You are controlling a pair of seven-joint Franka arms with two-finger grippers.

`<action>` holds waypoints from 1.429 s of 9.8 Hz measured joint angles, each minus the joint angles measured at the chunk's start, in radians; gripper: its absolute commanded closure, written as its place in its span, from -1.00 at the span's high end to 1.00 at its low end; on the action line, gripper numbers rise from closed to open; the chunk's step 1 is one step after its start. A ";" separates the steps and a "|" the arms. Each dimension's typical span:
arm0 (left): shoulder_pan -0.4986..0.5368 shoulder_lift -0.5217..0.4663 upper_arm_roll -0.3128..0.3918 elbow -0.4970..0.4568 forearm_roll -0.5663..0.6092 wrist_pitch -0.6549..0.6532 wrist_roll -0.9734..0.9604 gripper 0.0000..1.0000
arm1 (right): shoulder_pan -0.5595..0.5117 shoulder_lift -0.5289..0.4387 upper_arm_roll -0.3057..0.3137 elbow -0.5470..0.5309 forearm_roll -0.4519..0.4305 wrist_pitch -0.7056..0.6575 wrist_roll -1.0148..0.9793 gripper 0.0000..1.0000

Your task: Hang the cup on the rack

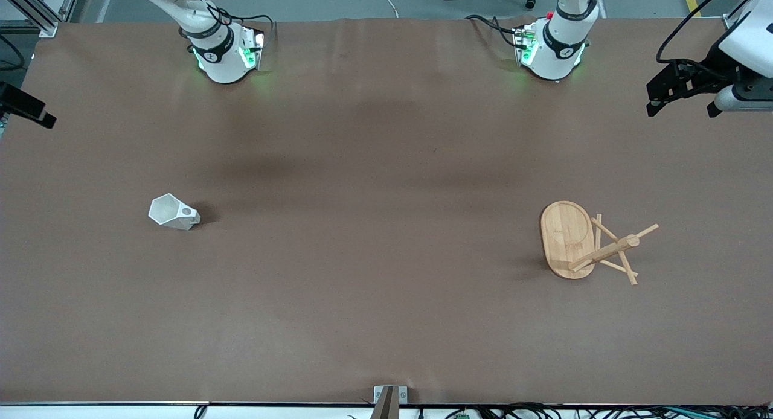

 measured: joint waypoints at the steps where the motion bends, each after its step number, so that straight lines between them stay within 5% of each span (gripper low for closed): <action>1: 0.000 0.000 -0.001 0.000 0.000 0.000 0.000 1.00 | 0.000 0.008 -0.003 -0.072 0.000 0.079 -0.001 1.00; 7: 0.000 0.000 -0.002 0.003 0.000 0.000 0.000 1.00 | -0.007 0.122 -0.009 -0.587 -0.001 0.793 -0.057 1.00; 9: 0.000 0.000 -0.002 0.010 0.000 0.000 0.000 1.00 | -0.027 0.208 -0.013 -0.652 -0.001 0.960 -0.096 1.00; 12: 0.000 0.000 -0.002 0.013 0.000 -0.009 0.000 1.00 | -0.029 0.294 -0.014 -0.663 -0.001 1.034 -0.103 1.00; 14: 0.000 0.000 -0.002 0.013 0.000 -0.011 0.000 1.00 | -0.029 0.317 -0.012 -0.664 -0.001 1.039 -0.103 0.71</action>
